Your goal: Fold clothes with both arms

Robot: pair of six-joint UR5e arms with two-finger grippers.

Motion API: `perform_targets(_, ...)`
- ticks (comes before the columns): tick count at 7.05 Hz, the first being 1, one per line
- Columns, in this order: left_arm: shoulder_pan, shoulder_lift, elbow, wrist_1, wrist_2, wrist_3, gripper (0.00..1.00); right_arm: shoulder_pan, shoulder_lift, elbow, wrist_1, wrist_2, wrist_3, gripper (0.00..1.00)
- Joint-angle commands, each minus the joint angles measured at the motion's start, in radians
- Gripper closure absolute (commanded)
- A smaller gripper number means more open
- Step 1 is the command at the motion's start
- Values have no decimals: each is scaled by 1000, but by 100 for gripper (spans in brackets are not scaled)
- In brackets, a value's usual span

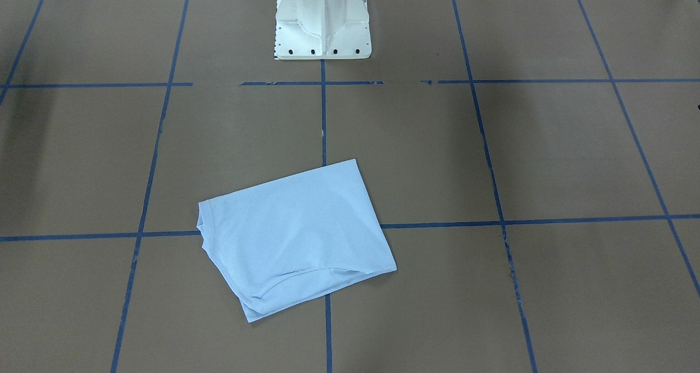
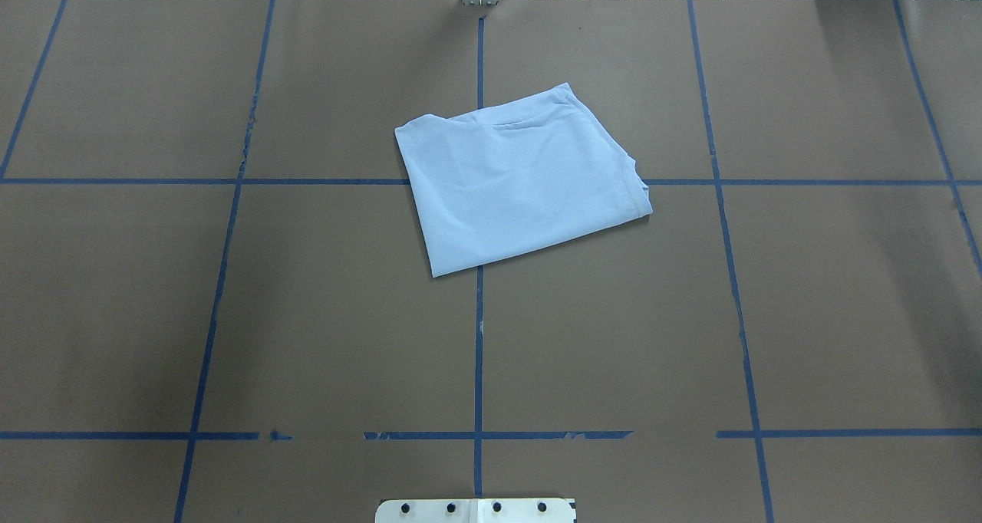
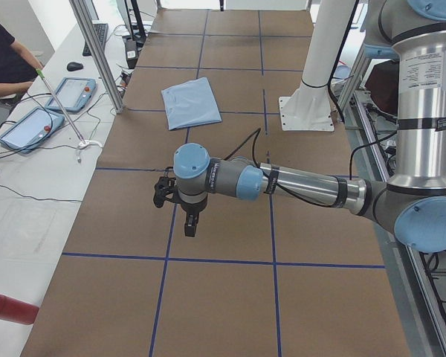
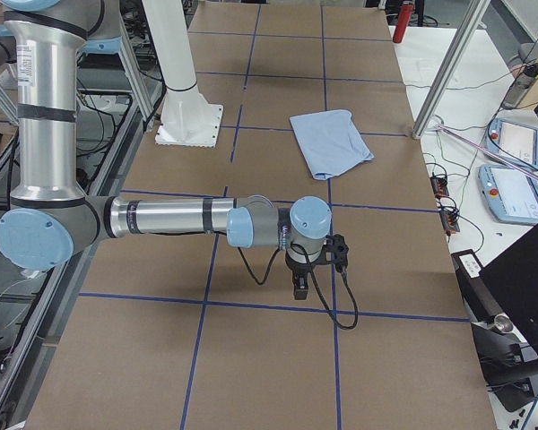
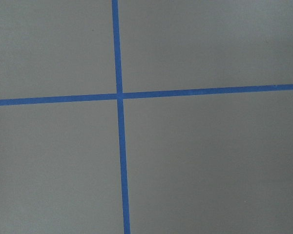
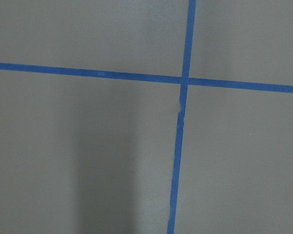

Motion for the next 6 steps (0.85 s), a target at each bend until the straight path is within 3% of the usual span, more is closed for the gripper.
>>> perform_targets(1,-21,7,-17,3,-5,2,0,-1,1,1,0,-5,1,0)
perform_targets(6,-16,7,13,2,3,2,0,0,10,-5,2,-10,1,0)
